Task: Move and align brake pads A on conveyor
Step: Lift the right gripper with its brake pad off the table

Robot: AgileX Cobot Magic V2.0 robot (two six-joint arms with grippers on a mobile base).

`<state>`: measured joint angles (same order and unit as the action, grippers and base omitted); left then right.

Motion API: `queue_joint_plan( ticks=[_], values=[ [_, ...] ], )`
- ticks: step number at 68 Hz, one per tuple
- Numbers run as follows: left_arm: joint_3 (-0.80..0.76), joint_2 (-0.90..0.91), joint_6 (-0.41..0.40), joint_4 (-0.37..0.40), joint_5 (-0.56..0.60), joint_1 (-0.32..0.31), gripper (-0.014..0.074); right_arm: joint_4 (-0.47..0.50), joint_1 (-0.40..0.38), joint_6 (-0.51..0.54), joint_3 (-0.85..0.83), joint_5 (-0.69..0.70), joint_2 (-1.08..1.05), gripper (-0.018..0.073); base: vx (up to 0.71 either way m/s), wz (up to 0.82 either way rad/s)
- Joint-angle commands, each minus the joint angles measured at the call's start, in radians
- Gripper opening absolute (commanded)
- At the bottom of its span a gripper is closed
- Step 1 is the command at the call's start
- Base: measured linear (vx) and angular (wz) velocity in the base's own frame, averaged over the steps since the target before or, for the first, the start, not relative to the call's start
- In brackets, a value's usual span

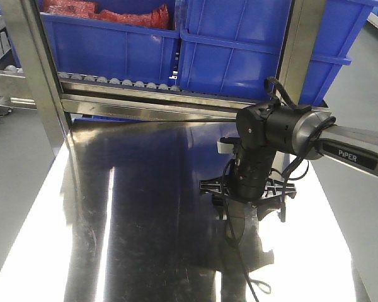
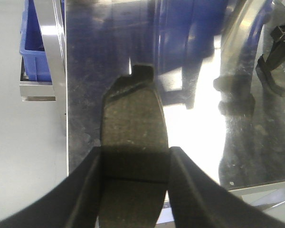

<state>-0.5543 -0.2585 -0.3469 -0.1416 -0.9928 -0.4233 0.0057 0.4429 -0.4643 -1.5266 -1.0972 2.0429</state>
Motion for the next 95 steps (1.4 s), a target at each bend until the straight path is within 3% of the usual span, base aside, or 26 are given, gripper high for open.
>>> queue_joint_plan(
  ticks=[1, 17, 25, 30, 48, 70, 81, 95],
  values=[
    [-0.026, -0.013, -0.002, -0.005, 0.077, -0.004, -0.0006, -0.006, -0.005, 0.011, -0.029, 0.017, -0.037, 0.0524, 0.0, 0.0],
    [-0.026, -0.013, -0.002, -0.005, 0.077, -0.004, -0.0006, -0.006, -0.005, 0.025, -0.029, 0.014, 0.002, 0.0518, 0.0, 0.0],
    [-0.026, -0.013, -0.002, -0.005, 0.077, -0.004, -0.0006, -0.006, -0.005, 0.049, -0.029, 0.024, 0.009, 0.0461, 0.0, 0.0],
    [-0.026, -0.013, -0.002, -0.005, 0.077, -0.004, -0.0006, -0.006, -0.005, 0.059, -0.029, 0.043, 0.008, 0.0391, 0.0, 0.0],
    [-0.026, -0.013, -0.002, -0.005, 0.077, -0.004, -0.0006, -0.006, -0.005, 0.097, -0.029, 0.083, 0.008, -0.0018, 0.0, 0.0],
    [-0.026, -0.013, -0.002, -0.005, 0.077, -0.004, -0.0006, -0.056, -0.006, 0.181, -0.026, 0.047, -0.072, -0.0008, 0.0, 0.0],
    [-0.026, -0.013, -0.002, -0.005, 0.077, -0.004, -0.0006, -0.044, -0.065, 0.202, -0.026, 0.043, -0.164, -0.0006, 0.0, 0.0],
    [-0.026, -0.013, -0.002, -0.005, 0.077, -0.004, -0.0006, -0.043, -0.178, 0.31, -0.017, 0.007, -0.294, -0.0004, 0.0, 0.0]
  ],
)
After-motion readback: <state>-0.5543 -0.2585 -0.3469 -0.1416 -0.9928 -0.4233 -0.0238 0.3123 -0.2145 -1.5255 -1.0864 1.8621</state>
